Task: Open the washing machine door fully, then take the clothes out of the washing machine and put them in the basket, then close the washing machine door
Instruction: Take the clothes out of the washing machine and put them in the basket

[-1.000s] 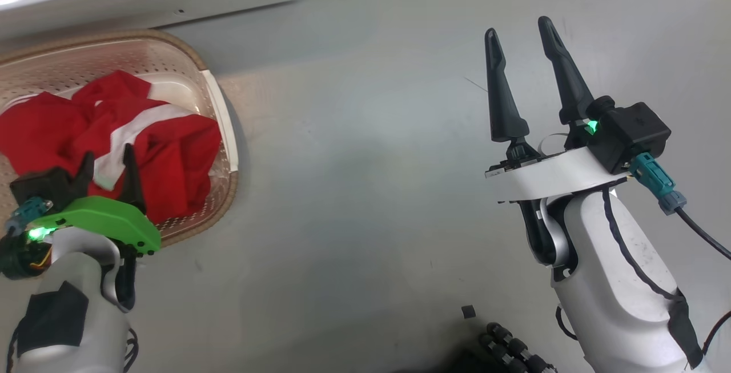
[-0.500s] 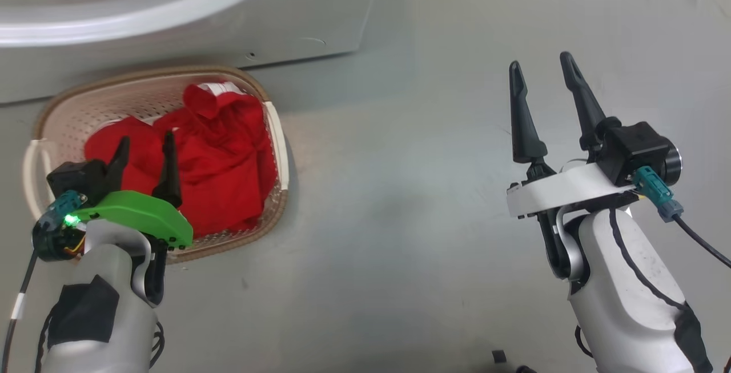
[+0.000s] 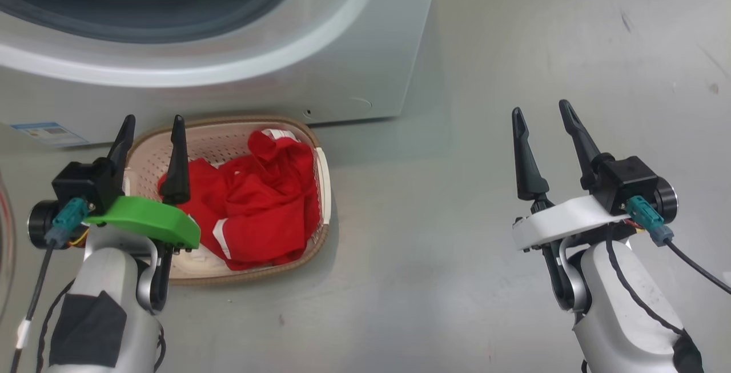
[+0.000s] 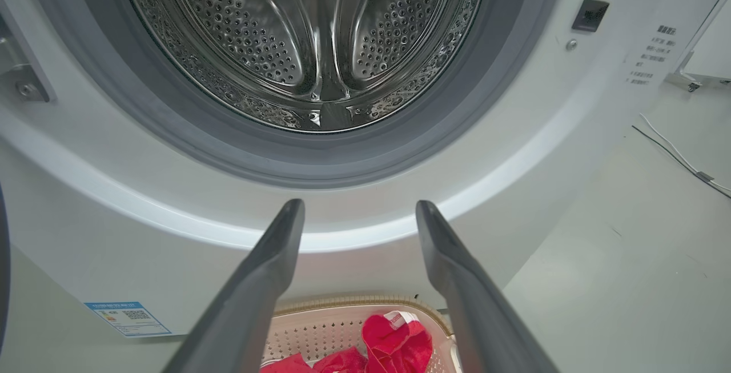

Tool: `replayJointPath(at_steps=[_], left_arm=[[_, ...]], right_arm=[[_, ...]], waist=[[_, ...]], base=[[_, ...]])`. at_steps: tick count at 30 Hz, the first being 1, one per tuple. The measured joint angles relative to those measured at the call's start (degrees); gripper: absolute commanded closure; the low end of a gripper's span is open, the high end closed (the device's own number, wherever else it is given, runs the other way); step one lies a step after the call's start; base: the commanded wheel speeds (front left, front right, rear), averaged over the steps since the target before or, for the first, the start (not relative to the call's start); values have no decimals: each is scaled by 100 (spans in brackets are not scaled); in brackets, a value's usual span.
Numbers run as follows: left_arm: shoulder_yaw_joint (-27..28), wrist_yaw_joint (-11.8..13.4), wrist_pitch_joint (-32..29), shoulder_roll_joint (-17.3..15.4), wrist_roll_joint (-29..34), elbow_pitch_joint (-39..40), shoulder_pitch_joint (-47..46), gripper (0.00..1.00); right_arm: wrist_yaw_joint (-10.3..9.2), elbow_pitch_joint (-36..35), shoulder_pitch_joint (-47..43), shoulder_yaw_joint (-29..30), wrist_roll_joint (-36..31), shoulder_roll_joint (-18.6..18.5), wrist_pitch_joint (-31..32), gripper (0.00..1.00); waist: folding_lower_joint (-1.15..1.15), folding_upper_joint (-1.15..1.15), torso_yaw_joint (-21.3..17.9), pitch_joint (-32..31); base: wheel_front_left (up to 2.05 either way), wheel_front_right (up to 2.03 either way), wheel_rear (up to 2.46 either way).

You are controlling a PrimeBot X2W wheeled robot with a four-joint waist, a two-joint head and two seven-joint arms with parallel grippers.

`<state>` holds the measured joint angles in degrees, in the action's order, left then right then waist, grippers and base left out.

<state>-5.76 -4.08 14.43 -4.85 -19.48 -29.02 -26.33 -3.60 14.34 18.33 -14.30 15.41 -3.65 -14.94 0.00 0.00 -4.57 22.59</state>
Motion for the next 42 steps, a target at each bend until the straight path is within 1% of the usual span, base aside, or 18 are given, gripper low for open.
replayJointPath(at_steps=[4, 6, 14, 18, 26, 33, 42], left_arm=[[-3, 27, 1, 8, 80, 240, 276, 0], [-5, 31, 1, 19, 89, 345, 469, 0], [-91, 127, 0, 30, 155, 575, 1171, 0], [-199, 126, 0, 37, 200, 669, 1496, 0], [-258, 137, 0, 48, 200, 866, 2021, 0], [-280, 235, -29, 46, 201, 1171, 2373, 0], [-287, 327, -135, 15, 303, 1524, 2542, 0]], right_arm=[[8, 57, -159, 37, -1, 1, 0, 0], [54, 85, -250, 45, -1, 3, 0, 0], [62, 215, -639, 91, -1, 10, 0, 0], [112, 260, -819, 101, 0, 15, 0, 0], [116, 290, -1148, 156, 1, 27, 1, 0], [116, 292, -1361, 157, 2, 41, 1, 0], [116, 231, -1418, 170, 2, 45, 1, 0]], waist=[[0, 0, 96, -300], [0, 0, 135, -446], [0, 0, 238, -1006], [0, 0, 267, -1265], [0, 0, 295, -1711], [0, 0, 291, -1984], [0, 0, 252, -2036]], base=[[0, 0, 0], [0, 0, 0], [0, 0, 0], [0, 0, 0], [0, 0, 0], [0, 0, 0], [0, 0, 0]])
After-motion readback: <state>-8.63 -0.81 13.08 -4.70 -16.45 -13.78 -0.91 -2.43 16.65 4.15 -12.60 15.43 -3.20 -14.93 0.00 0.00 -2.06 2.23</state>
